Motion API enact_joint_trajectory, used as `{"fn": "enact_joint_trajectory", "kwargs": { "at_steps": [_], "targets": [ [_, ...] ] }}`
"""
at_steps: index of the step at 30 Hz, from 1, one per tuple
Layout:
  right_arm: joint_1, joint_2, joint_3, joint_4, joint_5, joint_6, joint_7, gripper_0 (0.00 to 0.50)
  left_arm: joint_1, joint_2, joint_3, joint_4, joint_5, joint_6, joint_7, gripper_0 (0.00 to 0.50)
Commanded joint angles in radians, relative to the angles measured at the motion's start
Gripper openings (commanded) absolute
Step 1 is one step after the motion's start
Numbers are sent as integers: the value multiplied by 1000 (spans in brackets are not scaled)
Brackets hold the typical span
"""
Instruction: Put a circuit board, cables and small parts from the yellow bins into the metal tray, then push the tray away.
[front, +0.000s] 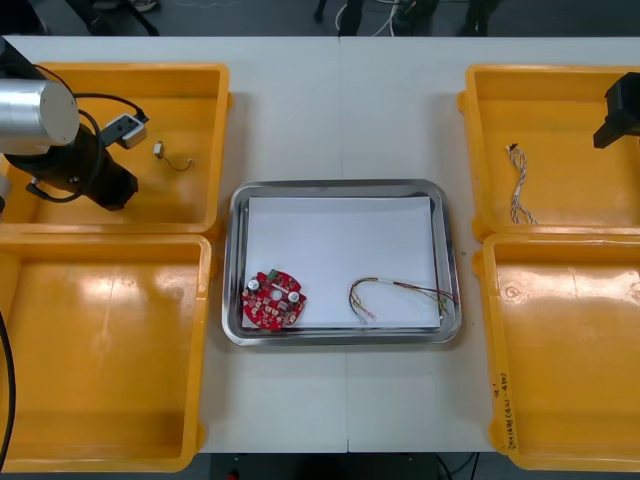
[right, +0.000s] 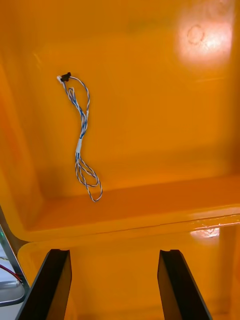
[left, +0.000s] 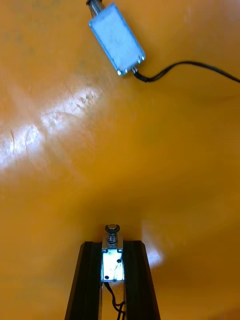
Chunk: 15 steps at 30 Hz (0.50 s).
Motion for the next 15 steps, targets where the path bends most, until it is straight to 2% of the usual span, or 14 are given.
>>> {"fn": "enact_joint_trajectory", "kwargs": {
  "at_steps": [1,7,15],
  "targets": [
    [-3,-35,-34,48,21,-40,-48,500,0,24,78,-99,-13,97,-73,0],
    [-45,16,-34,124,84,-66,-71,500,2,24,118,-197,-28,213,-39,0],
    [-112,92,-34,224,195,-106,-95,500,2,-5,129,-369,-51,377,126,0]
  ]
}}
